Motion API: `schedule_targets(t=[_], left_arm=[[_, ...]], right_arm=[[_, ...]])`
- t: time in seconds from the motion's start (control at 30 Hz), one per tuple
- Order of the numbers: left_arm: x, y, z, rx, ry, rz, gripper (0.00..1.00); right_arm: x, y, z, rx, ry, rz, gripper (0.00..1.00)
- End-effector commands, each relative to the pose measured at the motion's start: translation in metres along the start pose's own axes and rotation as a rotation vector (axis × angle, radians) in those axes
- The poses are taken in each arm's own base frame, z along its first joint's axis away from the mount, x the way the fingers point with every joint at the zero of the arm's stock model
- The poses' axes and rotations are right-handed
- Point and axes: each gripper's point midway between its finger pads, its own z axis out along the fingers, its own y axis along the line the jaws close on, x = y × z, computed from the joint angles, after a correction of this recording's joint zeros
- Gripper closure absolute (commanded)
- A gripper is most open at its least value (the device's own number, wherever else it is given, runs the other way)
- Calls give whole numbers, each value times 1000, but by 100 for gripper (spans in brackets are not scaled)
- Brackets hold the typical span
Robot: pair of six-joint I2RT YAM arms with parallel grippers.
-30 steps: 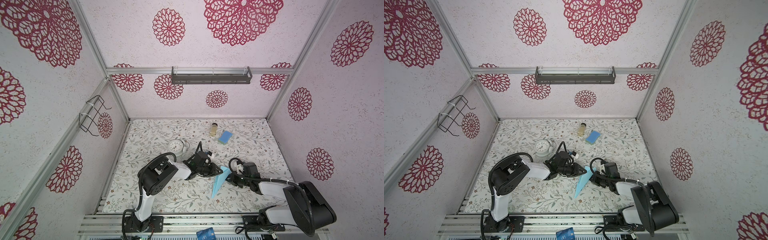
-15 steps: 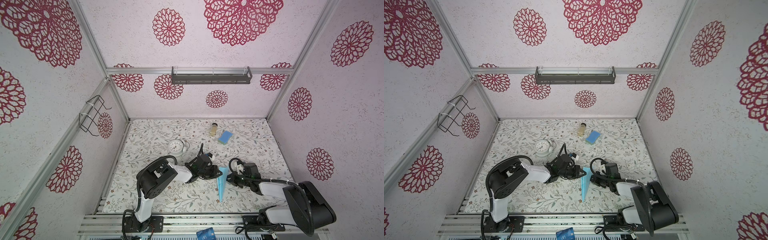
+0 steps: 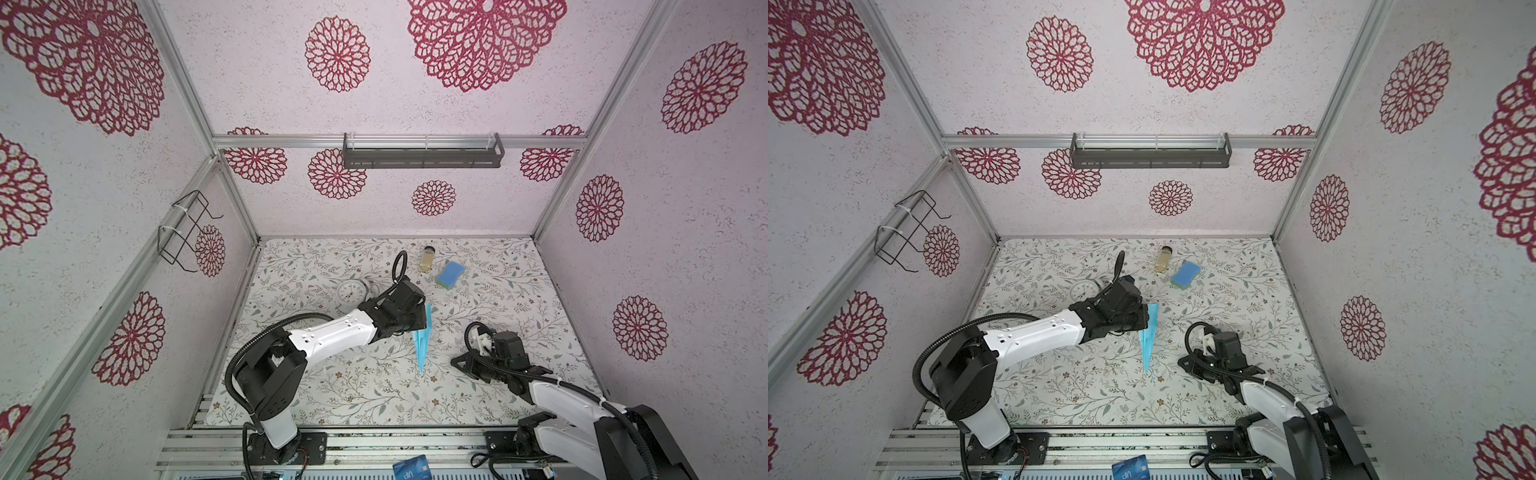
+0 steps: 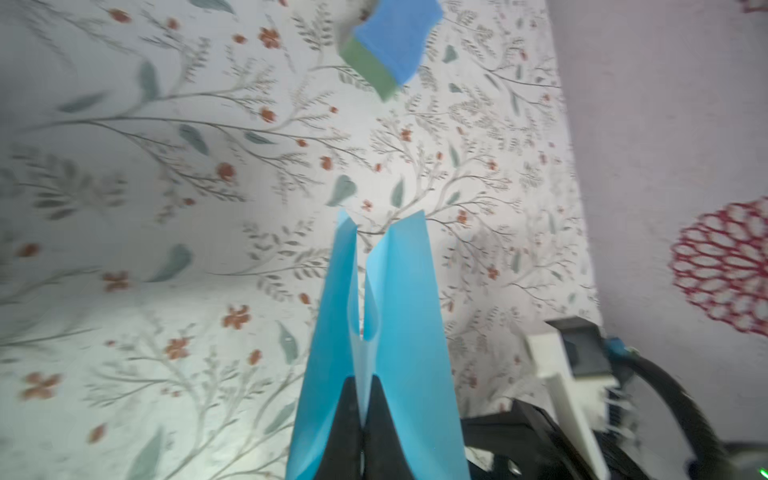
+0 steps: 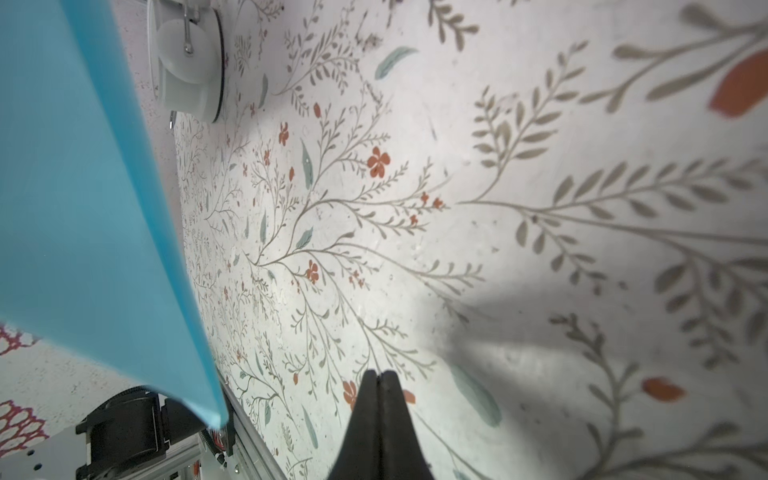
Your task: Fold a paper plane with a square sheet of paper (fold left side to right side)
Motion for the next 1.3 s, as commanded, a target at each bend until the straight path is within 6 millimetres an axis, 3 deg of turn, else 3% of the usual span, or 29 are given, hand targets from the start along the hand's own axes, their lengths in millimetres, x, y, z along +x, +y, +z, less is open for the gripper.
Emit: schedule_targets(t=[0.0, 0.1, 0.33, 0.47, 0.77, 1.27], left_arm=[[9, 59, 1, -254, 67, 78, 100], [10, 64, 11, -293, 85, 97, 100], [30, 72, 28, -318, 123, 91, 62], [43, 74, 30, -321, 138, 96, 53], [65, 81, 41, -341, 166, 96, 42], [69, 84, 50, -318, 155, 80, 37]], right_arm=[[5, 11, 1, -16, 6, 1, 100], [6, 18, 2, -28, 1, -6, 100], [8, 16, 4, -15, 8, -11, 100], [8, 16, 4, -13, 9, -13, 100], [7, 15, 5, -8, 5, -9, 100], [3, 19, 4, -10, 1, -12, 100]])
